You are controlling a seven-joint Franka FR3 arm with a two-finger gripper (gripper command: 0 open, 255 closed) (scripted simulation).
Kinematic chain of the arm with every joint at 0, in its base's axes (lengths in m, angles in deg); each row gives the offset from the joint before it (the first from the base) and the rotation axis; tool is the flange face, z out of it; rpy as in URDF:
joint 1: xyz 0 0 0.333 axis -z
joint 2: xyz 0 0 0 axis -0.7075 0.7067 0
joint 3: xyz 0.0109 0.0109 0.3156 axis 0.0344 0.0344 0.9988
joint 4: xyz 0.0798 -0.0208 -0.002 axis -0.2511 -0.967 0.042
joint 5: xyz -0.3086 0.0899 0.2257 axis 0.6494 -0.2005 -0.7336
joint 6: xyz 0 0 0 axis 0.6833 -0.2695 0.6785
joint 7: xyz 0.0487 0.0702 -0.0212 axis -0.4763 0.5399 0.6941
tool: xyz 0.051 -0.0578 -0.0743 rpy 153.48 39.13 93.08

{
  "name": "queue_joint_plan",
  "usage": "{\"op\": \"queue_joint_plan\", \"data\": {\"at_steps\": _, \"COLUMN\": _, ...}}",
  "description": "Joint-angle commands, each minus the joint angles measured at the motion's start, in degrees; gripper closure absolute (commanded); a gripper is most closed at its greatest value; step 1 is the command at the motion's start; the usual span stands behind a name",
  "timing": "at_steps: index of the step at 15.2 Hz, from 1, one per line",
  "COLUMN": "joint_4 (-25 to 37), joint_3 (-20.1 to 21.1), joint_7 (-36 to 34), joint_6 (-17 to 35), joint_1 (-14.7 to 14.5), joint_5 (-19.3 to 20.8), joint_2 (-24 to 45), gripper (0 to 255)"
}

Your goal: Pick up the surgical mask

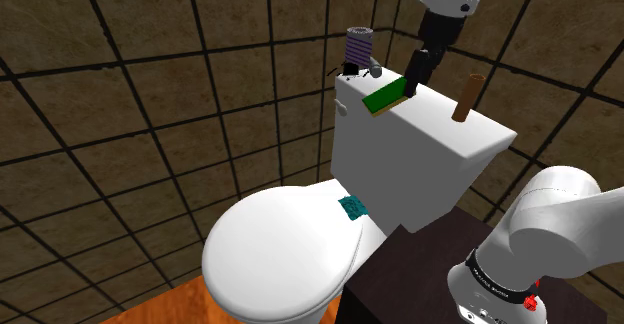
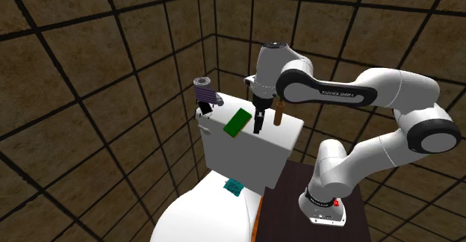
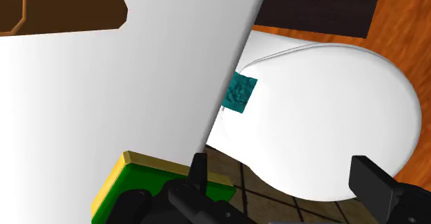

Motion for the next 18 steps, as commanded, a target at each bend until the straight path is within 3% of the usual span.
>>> {"op": "queue_joint_plan", "data": {"at_steps": 1, "joint_4": 0.0, "joint_3": 0.0, "joint_7": 0.0, "joint_6": 0.0, "joint_1": 0.0, "joint_5": 0.0, "joint_2": 0.0, "gripper": 0}}
{"op": "queue_joint_plan", "data": {"at_steps": 9, "joint_4": 12.1, "joint_3": 6.3, "joint_7": -22.9, "joint_6": 5.5, "joint_1": 5.6, "joint_5": -0.8, "joint_2": 19.0, "gripper": 0}}
{"op": "queue_joint_plan", "data": {"at_steps": 18, "joint_4": 31.9, "joint_3": 8.1, "joint_7": -46.7, "joint_6": 4.5, "joint_1": 10.2, "joint_5": 2.4, "joint_2": 40.4, "gripper": 0}}
